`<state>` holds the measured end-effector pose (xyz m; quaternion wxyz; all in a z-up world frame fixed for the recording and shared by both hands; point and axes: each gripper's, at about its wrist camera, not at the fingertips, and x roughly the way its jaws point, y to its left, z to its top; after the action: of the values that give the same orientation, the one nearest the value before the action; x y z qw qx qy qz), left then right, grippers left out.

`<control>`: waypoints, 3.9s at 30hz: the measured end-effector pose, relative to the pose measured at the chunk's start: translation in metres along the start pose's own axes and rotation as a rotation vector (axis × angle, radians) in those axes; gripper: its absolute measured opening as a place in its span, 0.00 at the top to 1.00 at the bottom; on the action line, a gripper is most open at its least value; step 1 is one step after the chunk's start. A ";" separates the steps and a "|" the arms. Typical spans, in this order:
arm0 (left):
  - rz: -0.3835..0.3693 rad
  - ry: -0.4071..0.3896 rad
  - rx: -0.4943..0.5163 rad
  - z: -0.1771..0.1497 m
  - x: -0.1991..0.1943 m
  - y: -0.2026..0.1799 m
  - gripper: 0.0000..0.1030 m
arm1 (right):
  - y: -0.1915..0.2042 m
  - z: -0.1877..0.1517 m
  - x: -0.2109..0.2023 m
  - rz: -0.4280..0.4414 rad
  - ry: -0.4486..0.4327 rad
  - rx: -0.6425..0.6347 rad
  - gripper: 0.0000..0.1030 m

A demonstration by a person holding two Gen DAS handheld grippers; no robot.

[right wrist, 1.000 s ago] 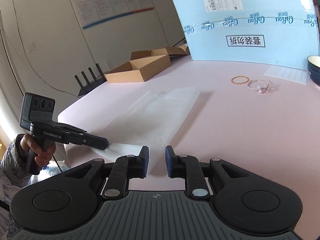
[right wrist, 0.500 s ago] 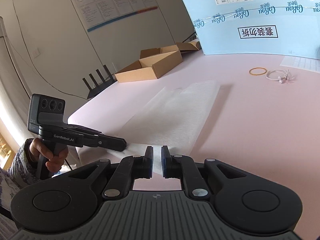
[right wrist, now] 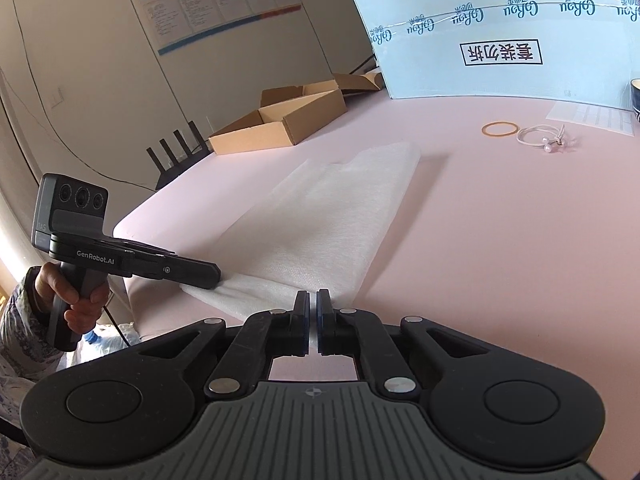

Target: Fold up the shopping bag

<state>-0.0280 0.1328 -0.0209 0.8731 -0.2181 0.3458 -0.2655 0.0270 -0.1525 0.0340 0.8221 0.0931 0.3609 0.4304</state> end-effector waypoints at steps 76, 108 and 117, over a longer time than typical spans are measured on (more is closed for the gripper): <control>0.211 0.109 0.734 0.009 -0.002 -0.092 0.51 | 0.078 -0.041 0.025 -0.120 0.304 -1.508 0.95; 0.013 0.324 0.267 0.035 -0.009 -0.017 0.97 | 0.004 0.052 0.033 0.346 0.370 -0.548 0.95; -0.086 0.348 0.043 0.044 -0.004 0.021 0.96 | -0.042 0.047 0.036 0.459 0.317 -0.148 0.94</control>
<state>0.0081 0.1598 -0.0011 0.7925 -0.1647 0.4763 -0.3436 0.0988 -0.1428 0.0293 0.6411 0.0437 0.4220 0.6395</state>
